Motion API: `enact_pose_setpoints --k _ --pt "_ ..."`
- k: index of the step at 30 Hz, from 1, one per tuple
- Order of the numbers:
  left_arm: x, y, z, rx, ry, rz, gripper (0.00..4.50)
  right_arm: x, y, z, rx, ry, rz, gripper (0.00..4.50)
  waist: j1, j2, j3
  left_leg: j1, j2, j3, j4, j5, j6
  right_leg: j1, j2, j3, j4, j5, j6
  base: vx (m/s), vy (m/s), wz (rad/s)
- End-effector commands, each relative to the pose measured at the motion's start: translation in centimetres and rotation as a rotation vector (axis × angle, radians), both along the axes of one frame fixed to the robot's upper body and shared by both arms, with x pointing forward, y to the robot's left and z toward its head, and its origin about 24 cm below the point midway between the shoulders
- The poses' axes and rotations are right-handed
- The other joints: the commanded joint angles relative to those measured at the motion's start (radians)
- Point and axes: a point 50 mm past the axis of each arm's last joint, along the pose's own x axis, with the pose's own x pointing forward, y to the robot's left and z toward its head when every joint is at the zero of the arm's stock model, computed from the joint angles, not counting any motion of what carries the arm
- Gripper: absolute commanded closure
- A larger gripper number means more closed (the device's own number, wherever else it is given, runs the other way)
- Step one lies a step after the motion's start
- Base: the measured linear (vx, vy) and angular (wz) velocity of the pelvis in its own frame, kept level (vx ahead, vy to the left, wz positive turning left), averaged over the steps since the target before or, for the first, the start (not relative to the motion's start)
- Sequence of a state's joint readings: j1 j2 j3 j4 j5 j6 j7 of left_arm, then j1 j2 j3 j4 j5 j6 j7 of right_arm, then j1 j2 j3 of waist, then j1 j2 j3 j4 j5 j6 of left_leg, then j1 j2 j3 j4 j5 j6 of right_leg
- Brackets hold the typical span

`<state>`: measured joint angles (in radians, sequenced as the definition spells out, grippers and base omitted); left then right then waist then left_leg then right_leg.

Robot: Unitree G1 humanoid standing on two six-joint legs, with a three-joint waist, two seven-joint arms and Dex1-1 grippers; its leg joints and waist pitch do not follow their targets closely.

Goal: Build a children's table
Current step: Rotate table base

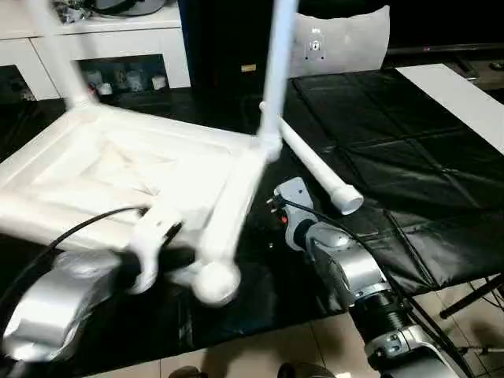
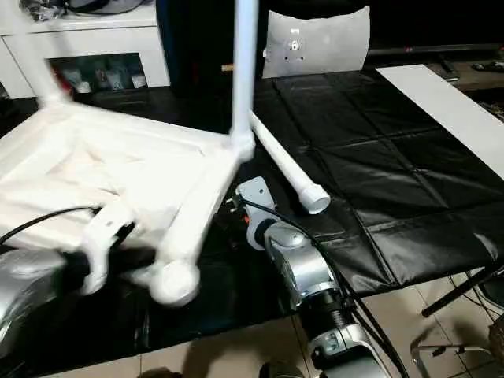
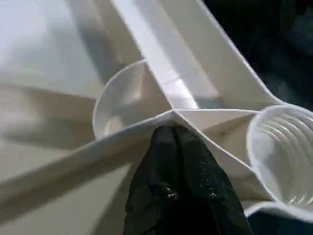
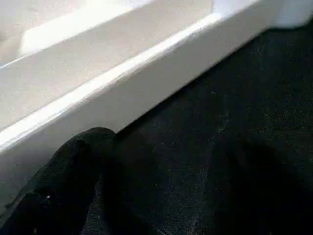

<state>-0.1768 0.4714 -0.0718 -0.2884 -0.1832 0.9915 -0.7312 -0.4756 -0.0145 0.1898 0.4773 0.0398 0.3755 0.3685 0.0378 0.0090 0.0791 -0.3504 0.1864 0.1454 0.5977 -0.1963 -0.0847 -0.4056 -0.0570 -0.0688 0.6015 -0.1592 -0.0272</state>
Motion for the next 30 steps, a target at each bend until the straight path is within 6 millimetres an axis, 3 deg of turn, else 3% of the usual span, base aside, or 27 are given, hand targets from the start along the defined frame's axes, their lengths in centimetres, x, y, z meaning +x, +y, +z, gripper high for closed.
enact_pose_setpoints --k 1,4,7,10,11,12,13,15,16,20,24,27,28,30 --pt "1.6 -2.0 1.2 -0.036 -0.137 -0.03 4.44 0.0 2.8 1.5 0.056 -0.055 0.103 0.0 0.009 0.022 -0.068 -0.002 0.02 -0.003 -0.075 -0.262 0.0 0.053 -0.067 0.045 -0.079 -0.339 -0.175 0.0 0.0 0.0" --pt "3.0 -2.3 1.6 -0.06 -0.202 0.049 4.44 0.1 2.6 1.7 0.063 -0.061 0.09 0.0 0.011 0.023 -0.069 -0.003 0.021 -0.004 -0.075 -0.258 -0.002 0.055 -0.07 0.045 -0.08 -0.354 -0.16 0.0 0.0 0.0" --pt "4.5 -2.9 1.7 -0.061 -0.272 0.115 4.44 0.5 2.1 2.2 0.052 -0.096 0.061 0.0 0.014 0.019 -0.072 -0.004 0.021 -0.004 -0.073 -0.242 0.003 0.055 -0.069 0.045 -0.08 -0.341 -0.156 0.0 0.0 0.0" --pt "5.7 -3.2 2.3 -0.078 -0.332 0.179 4.44 1.5 1.3 4.0 0.056 -0.17 -0.018 0.0 0.017 0.021 -0.075 -0.001 0.022 -0.003 -0.071 -0.228 0.003 0.054 -0.068 0.045 -0.079 -0.31 -0.163 0.0 0.0 0.0" --pt "5.8 -3.2 2.3 -0.08 -0.336 0.181 4.44 1.7 1.1 4.3 0.05 -0.182 -0.029 0.0 0.02 0.02 -0.077 -0.004 0.024 -0.004 -0.071 -0.208 0.002 0.057 -0.07 0.046 -0.072 -0.267 -0.178 0.0 0.0 0.0" --pt "5.9 -3.1 2.9 -0.094 -0.375 0.183 4.44 2.1 0.6 5.5 0.014 -0.22 -0.051 0.0 0.019 0.017 -0.074 -0.014 0.023 -0.005 -0.074 -0.198 0.005 0.062 -0.069 0.043 -0.069 -0.256 -0.17 0.0 0.0 0.0" --pt "5.9 -3.1 3.2 -0.107 -0.39 0.184 4.44 2.4 0.2 5.9 -0.012 -0.227 -0.077 0.0 0.019 0.017 -0.075 -0.011 0.023 -0.006 -0.073 -0.194 0.003 0.062 -0.069 0.044 -0.068 -0.262 -0.167 0.0 0.0 0.0" --pt "5.5 -3.1 3.9 -0.167 -0.416 0.166 4.44 3.4 -1.1 6.9 -0.108 -0.21 -0.152 0.0 0.017 0.021 -0.074 -0.005 0.023 -0.002 -0.07 -0.179 -0.001 0.056 -0.065 0.046 -0.067 -0.253 -0.171 0.0 0.0 0.0" --pt "5.3 -3.0 4.1 -0.178 -0.423 0.154 4.16 3.8 -1.6 7.4 -0.116 -0.194 -0.14 0.0 0.018 0.022 -0.075 -0.005 0.022 -0.001 -0.069 -0.174 -0.003 0.057 -0.064 0.046 -0.064 -0.242 -0.177 0.0 0.0 0.0" --pt "3.8 -2.7 4.7 -0.168 -0.43 0.082 4.02 5.6 -3.6 8.7 -0.099 -0.128 -0.167 0.0 0.02 0.026 -0.071 -0.002 0.024 0.0 -0.07 -0.214 -0.004 0.053 -0.065 0.046 -0.065 -0.256 -0.18 0.0 0.0 0.0" --pt "2.2 -2.1 5.0 -0.119 -0.413 0.021 3.59 7.5 -5.7 9.0 -0.213 -0.055 -0.2 0.0 0.02 0.026 -0.067 -0.003 0.022 0.0 -0.068 -0.237 -0.006 0.052 -0.066 0.043 -0.064 -0.279 -0.198 0.0 0.0 0.0" --pt "1.4 -2.0 5.0 -0.107 -0.385 -0.022 3.59 7.9 -6.1 9.0 -0.229 -0.009 -0.214 0.0 0.019 0.027 -0.066 -0.004 0.021 0.001 -0.065 -0.231 -0.005 0.05 -0.064 0.043 -0.06 -0.271 -0.209 0.0 0.0 0.0" --pt "1.2 -2.0 5.0 -0.105 -0.378 -0.032 3.59 8.0 -6.3 8.9 -0.24 0.0 -0.217 0.0 0.019 0.019 -0.064 -0.007 0.02 0.003 -0.066 -0.228 0.0 0.051 -0.063 0.043 -0.064 -0.272 -0.206 0.0 0.0 0.0" --pt "0.3 -2.1 5.0 -0.099 -0.344 -0.076 3.59 8.2 -6.9 8.4 -0.318 0.056 -0.19 0.0 0.019 0.024 -0.068 -0.009 0.023 0.001 -0.064 -0.21 0.002 0.051 -0.064 0.042 -0.054 -0.239 -0.229 0.0 0.0 0.0"
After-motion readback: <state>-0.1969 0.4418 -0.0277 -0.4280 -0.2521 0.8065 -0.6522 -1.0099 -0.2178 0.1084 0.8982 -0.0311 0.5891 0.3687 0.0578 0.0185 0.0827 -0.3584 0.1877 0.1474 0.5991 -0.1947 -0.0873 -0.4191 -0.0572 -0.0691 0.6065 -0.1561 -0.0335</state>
